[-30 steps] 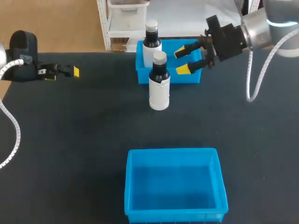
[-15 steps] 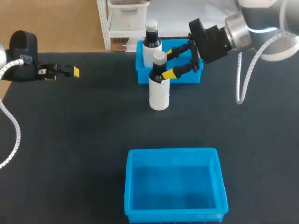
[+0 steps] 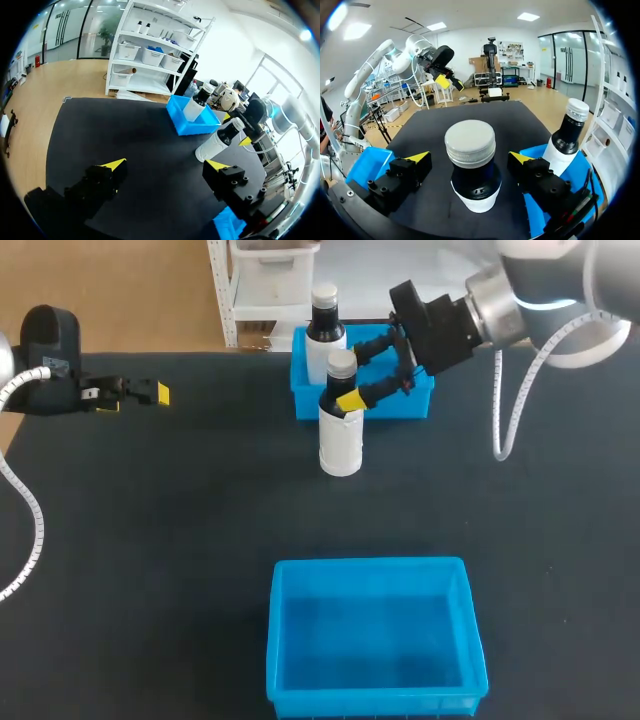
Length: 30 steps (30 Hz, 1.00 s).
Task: Pick up the bottle, and place it in the far bin if it is heavy, or in the near bin if it is light.
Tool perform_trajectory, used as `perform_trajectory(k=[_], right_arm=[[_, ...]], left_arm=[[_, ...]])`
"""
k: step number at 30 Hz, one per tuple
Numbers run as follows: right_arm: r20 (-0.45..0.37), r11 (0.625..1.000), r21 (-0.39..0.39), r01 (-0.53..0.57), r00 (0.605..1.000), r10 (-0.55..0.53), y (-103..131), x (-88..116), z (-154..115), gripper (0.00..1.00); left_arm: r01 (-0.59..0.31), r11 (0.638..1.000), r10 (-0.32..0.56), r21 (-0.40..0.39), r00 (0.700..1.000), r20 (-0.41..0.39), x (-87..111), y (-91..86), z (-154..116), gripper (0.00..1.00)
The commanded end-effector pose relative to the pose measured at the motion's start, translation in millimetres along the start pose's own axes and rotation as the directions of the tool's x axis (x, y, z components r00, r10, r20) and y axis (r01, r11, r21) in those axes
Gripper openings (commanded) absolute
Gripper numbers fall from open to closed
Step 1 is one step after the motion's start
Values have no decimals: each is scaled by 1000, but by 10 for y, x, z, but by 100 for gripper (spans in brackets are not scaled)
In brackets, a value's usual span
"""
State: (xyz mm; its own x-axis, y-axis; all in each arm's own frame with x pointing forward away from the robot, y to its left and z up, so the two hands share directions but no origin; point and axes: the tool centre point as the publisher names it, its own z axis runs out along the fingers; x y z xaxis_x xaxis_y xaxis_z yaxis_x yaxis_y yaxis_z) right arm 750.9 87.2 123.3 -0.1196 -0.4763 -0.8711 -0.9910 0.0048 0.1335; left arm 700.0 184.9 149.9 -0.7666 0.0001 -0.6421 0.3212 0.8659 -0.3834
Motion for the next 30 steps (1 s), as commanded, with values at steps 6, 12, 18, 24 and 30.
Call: perform_trajectory(k=[6,12,18,24,30], right_arm=[[-11,1000,-7,-12,1000,12,-30,-21,92,93],[-9,1000,-6,-18,1000,18,-35,-18,99,71],[-9,1000,-4,-18,1000,18,-33,-9,97,52],[-7,1000,0,-19,1000,19,-32,-5,67,40],[-2,1000,8,-11,1000,11,-3,-29,9,23]], left_arm=[[0,1000,0,0,1000,0,0,0,0,100],[0,1000,0,0,1000,0,0,0,0,100],[0,1000,0,0,1000,0,0,0,0,100],[0,1000,0,0,1000,0,0,0,0,100],[0,1000,0,0,1000,0,0,0,0,100]])
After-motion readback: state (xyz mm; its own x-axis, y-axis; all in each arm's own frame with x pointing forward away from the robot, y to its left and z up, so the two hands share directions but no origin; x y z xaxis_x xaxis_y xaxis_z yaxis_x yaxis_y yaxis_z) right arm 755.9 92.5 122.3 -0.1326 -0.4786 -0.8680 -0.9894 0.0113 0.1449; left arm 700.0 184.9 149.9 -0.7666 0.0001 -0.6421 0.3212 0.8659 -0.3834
